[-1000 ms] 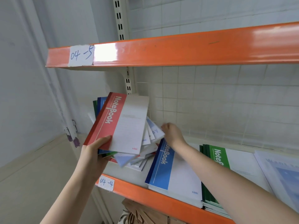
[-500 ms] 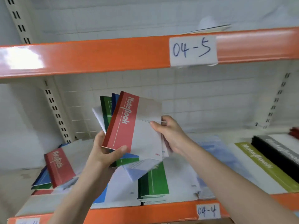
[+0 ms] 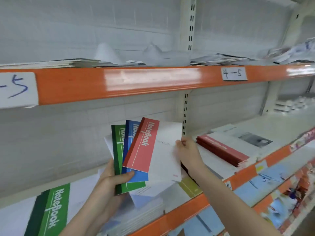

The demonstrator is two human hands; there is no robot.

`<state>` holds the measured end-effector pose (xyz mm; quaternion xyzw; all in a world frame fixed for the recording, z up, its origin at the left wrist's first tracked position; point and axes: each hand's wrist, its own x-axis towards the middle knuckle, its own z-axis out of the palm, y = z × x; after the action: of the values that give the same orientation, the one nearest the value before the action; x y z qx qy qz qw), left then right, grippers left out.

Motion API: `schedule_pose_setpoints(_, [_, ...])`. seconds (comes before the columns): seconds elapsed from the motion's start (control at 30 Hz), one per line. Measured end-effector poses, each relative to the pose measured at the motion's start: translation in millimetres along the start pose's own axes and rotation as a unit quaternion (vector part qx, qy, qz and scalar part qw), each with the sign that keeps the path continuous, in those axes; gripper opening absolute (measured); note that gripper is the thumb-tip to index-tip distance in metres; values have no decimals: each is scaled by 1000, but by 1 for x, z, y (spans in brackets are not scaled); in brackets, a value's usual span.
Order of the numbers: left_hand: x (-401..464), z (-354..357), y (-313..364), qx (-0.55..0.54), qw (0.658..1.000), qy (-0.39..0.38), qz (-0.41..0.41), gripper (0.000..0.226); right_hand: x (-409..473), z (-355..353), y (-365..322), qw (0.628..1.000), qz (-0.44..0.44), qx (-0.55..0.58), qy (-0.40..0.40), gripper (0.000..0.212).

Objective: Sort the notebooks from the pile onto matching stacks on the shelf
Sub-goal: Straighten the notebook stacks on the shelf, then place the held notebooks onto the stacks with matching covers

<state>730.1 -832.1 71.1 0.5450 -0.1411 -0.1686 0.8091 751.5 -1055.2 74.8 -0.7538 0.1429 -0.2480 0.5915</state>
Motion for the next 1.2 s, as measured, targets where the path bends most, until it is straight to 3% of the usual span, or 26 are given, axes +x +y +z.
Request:
schedule_pose_setpoints(0.13, [29, 44, -20, -26, 1000, -12, 3, 71, 23, -78, 19, 996, 81, 22, 10, 16])
schedule_pose_setpoints(0.23, [48, 78, -38, -44, 999, 18, 17, 60, 31, -123, 27, 979, 140, 119, -84, 20])
schedule_pose_setpoints(0.33, [64, 109, -55, -54, 997, 44, 26, 60, 41, -162, 39, 972, 133, 124, -151, 21])
schedule_pose_setpoints(0.37, [69, 117, -59, -56, 997, 53, 28, 60, 47, -172, 46, 977, 124, 103, -142, 20])
schedule_pose_setpoints(0.47, [80, 136, -70, -51, 995, 77, 36, 59, 75, -202, 69, 995, 92, -23, -16, 14])
schedule_pose_setpoints(0.57, [89, 147, -76, -45, 993, 99, 41, 60, 106, -230, 90, 996, 48, -53, 47, 23])
schedule_pose_setpoints(0.77, [103, 165, -85, -49, 989, 129, 56, 52, 164, -258, 118, 995, -4, -98, -15, 44])
schedule_pose_setpoints(0.87, [105, 170, -88, -51, 988, 136, 61, 51, 195, -258, 126, 987, -43, -151, -47, 45])
schedule_pose_setpoints(1.0, [103, 172, -87, -24, 986, 146, 73, 52, 234, -246, 135, 962, -48, -262, -66, 25])
schedule_pose_setpoints(1.2, [103, 178, -78, 9, 984, 150, 100, 52, 227, -232, 150, 888, -44, -451, -76, 26])
